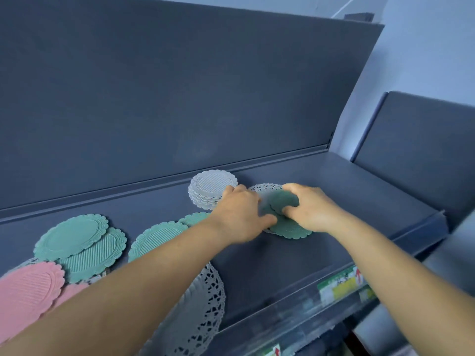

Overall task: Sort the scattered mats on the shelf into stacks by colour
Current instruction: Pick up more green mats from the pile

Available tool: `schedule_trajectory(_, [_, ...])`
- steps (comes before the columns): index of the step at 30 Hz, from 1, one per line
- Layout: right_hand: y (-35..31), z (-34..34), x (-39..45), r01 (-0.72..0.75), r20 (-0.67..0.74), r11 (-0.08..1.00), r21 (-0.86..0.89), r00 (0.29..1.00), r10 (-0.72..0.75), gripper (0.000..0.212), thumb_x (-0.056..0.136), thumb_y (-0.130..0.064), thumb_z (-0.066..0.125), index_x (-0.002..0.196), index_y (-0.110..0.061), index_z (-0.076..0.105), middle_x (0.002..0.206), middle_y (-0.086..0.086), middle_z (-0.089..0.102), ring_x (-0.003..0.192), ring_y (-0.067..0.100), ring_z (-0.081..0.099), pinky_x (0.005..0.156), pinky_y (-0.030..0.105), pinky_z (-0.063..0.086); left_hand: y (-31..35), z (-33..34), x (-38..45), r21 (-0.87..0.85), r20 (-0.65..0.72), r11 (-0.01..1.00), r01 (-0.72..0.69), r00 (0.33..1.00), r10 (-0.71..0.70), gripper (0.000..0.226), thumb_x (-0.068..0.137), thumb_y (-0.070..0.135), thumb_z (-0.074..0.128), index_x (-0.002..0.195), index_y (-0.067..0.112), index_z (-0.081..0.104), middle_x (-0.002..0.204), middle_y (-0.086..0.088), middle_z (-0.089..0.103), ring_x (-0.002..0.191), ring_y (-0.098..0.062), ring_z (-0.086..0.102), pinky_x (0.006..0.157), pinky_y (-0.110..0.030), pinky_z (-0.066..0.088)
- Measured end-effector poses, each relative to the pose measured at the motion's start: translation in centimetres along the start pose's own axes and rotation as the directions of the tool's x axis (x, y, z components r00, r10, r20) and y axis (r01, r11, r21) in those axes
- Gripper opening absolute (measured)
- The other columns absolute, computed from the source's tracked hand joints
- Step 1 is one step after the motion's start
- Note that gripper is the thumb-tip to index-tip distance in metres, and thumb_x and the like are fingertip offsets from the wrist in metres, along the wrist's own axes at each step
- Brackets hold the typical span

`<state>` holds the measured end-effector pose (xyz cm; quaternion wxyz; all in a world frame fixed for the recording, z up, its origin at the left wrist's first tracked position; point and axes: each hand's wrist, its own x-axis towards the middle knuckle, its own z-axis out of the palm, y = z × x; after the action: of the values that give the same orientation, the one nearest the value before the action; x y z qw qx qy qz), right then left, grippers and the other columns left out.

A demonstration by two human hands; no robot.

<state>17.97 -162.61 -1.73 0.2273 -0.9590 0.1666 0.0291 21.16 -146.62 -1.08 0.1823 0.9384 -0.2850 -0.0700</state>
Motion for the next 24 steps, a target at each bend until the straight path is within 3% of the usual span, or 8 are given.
schedule_trajectory(3, [1.5, -0.2, -0.4, -0.042, -0.02, 0.998, -0.052, 0.999, 0.041, 0.059, 0.09, -0.043, 0.051, 0.144, -0.028, 0.034, 0.15, 0.001, 0.037, 0.139, 0.027, 0.027, 0.109, 0.042, 0.034, 1.2, 0.8, 0.4, 0.065, 0.027, 0.997, 0.039, 0.999, -0.041, 0.062, 0.084, 0.058, 0.051, 0.12, 0.008, 0.056, 0.129, -0.011, 0.045, 0.125, -0.027, 0.033, 0.103, -0.035, 0.033])
schedule_trajectory(7, [2.6, -0.1, -0.4, -0.079, -0.057, 0.994, -0.07, 0.996, 0.075, 0.059, 0.09, -0.049, 0.047, 0.143, -0.025, 0.036, 0.148, 0.001, 0.04, 0.136, 0.028, 0.028, 0.107, 0.042, 0.035, 2.2, 1.5, 1.0, 0.161, 0.078, 0.983, 0.087, 0.992, -0.1, 0.069, 0.083, 0.066, 0.048, 0.119, 0.007, 0.055, 0.133, -0.014, 0.038, 0.127, -0.031, 0.03, 0.105, -0.039, 0.033])
schedule_trajectory(10, [2.7, -0.3, -0.2, -0.069, -0.07, 0.998, -0.004, 0.995, 0.069, 0.064, 0.087, -0.046, 0.056, 0.144, -0.027, 0.035, 0.146, 0.003, 0.039, 0.136, 0.027, 0.028, 0.105, 0.039, 0.036, 2.7, 2.0, 1.3, 0.166, 0.07, 0.98, 0.11, 0.99, -0.123, 0.066, 0.08, 0.063, 0.056, 0.118, 0.009, 0.056, 0.135, -0.015, 0.034, 0.128, -0.032, 0.028, 0.105, -0.039, 0.033])
schedule_trajectory(13, [2.6, -0.4, -0.1, -0.089, -0.078, 0.984, 0.152, 0.992, 0.102, 0.073, 0.081, -0.037, 0.069, 0.144, -0.026, 0.034, 0.14, 0.007, 0.038, 0.13, 0.027, 0.038, 0.097, 0.034, 0.04, 2.9, 2.3, 1.5, 0.07, 0.041, 0.986, 0.153, 0.987, -0.156, 0.065, 0.074, 0.056, 0.066, 0.12, 0.011, 0.056, 0.135, -0.013, 0.034, 0.128, -0.03, 0.028, 0.104, -0.037, 0.034])
schedule_trajectory(16, [3.0, -0.5, -0.2, -0.088, -0.132, 0.952, 0.294, 0.983, 0.131, 0.07, 0.08, -0.022, 0.07, 0.142, -0.022, 0.036, 0.141, 0.008, 0.038, 0.106, 0.024, 0.052, 0.079, 0.028, 0.042, 2.8, 2.4, 1.6, -0.071, 0.015, 0.976, 0.208, 0.978, -0.207, 0.079, 0.068, 0.05, 0.074, 0.133, 0.016, 0.045, 0.133, -0.009, 0.036, 0.128, -0.027, 0.029, 0.105, -0.037, 0.037])
schedule_trajectory(19, [3.8, -0.6, -0.3, -0.061, -0.146, 0.895, 0.441, 0.979, 0.139, 0.06, 0.083, -0.015, 0.066, 0.139, -0.018, 0.043, 0.138, 0.006, 0.049, 0.105, 0.019, 0.053, 0.082, 0.029, 0.043, 2.6, 2.5, 1.8, -0.233, -0.028, 0.947, 0.22, 0.972, -0.233, 0.068, 0.069, 0.037, 0.077, 0.125, 0.02, 0.044, 0.122, -0.004, 0.048, 0.123, -0.025, 0.033, 0.1, -0.037, 0.041])
schedule_trajectory(21, [4.2, -0.6, -0.2, -0.04, -0.144, 0.851, 0.523, 0.98, 0.134, 0.049, 0.083, -0.012, 0.064, 0.13, -0.016, 0.052, 0.128, 0.004, 0.059, 0.106, 0.02, 0.059, 0.089, 0.032, 0.048, 2.4, 2.4, 1.9, -0.35, -0.051, 0.917, 0.189, 0.974, -0.221, 0.047, 0.074, 0.026, 0.074, 0.11, 0.019, 0.045, 0.103, -0.001, 0.055, 0.112, -0.023, 0.043, 0.085, -0.032, 0.047])
schedule_trajectory(24, [4.3, -0.6, -0.2, -0.006, -0.151, 0.795, 0.607, 0.981, 0.122, 0.034, 0.086, -0.007, 0.06, 0.119, -0.016, 0.059, 0.112, 0.003, 0.068, 0.101, 0.022, 0.064, 0.088, 0.035, 0.052, 2.2, 1.9, 1.9, -0.539, -0.048, 0.828, 0.151, 0.977, -0.209, 0.03, 0.081, 0.016, 0.067, 0.103, 0.019, 0.045, 0.083, 0.004, 0.054, 0.079, -0.018, 0.055, 0.06, -0.025, 0.045])
